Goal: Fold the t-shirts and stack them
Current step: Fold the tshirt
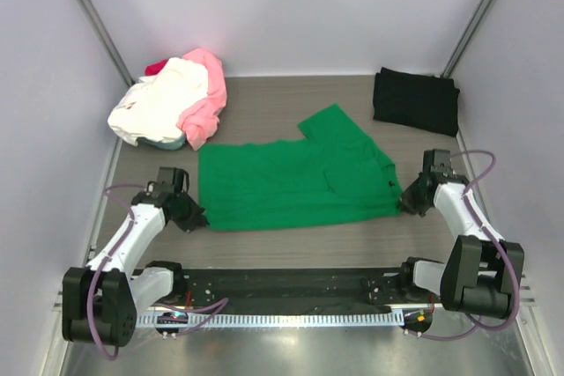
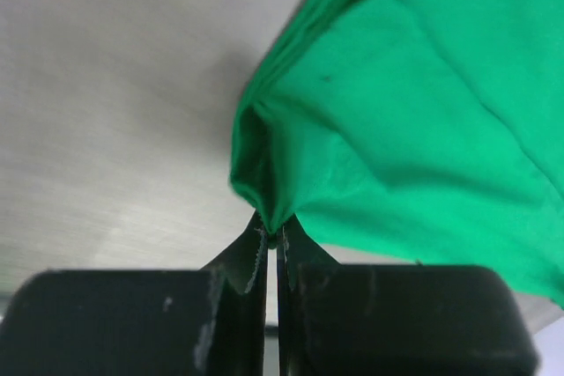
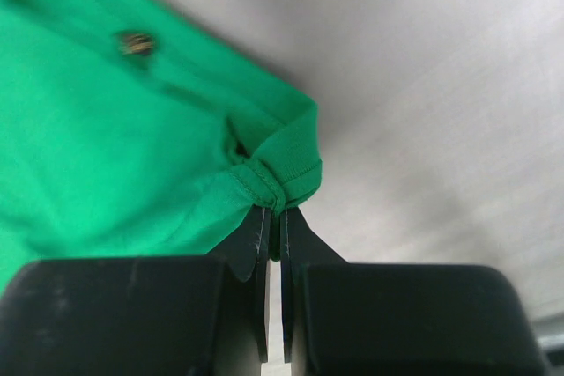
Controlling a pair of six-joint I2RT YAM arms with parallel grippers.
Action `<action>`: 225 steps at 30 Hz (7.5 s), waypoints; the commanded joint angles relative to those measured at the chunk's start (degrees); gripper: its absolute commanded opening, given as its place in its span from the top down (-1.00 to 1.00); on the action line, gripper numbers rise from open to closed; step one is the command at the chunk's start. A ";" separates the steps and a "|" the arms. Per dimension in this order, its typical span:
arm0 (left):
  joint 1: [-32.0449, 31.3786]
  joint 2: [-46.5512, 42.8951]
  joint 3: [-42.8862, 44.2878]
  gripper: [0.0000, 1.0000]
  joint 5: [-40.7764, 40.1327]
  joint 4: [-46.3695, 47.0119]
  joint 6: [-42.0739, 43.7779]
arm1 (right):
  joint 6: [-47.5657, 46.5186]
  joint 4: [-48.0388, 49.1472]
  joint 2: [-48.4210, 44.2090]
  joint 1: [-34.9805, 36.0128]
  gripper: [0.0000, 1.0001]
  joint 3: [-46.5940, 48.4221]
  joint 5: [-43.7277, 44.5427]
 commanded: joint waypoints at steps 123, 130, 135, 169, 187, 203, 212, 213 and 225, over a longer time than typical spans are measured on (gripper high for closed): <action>-0.24 54.81 44.99 0.77 -16.78 11.75 13.73 | -16.77 -3.50 59.84 19.23 0.98 77.50 3.86; -0.41 49.36 45.86 0.94 -16.42 8.94 13.64 | -16.50 -5.08 56.32 19.23 0.98 76.80 3.33; -0.41 45.05 46.49 0.90 -15.81 5.51 13.90 | -16.33 -5.61 52.29 19.23 0.97 75.13 2.37; -0.85 41.52 41.47 0.27 -15.63 7.53 16.28 | -12.73 0.71 19.68 17.66 0.98 31.11 10.89; -2.26 54.80 54.13 0.27 -13.87 6.92 14.96 | -12.90 2.82 18.88 10.79 0.98 24.85 8.78; -4.19 59.90 56.15 0.28 -13.26 8.32 13.91 | -12.99 4.14 18.79 10.70 0.98 23.62 6.41; -4.72 59.73 53.25 0.78 -13.00 9.99 13.55 | -12.99 4.49 19.23 10.79 0.98 23.09 6.06; -4.72 59.73 53.08 0.95 -12.82 9.99 13.64 | -12.81 4.58 19.49 10.71 0.98 23.27 5.71; -4.46 49.45 58.70 1.00 -17.47 2.88 16.62 | -13.69 -0.68 28.36 11.32 0.98 45.11 -4.23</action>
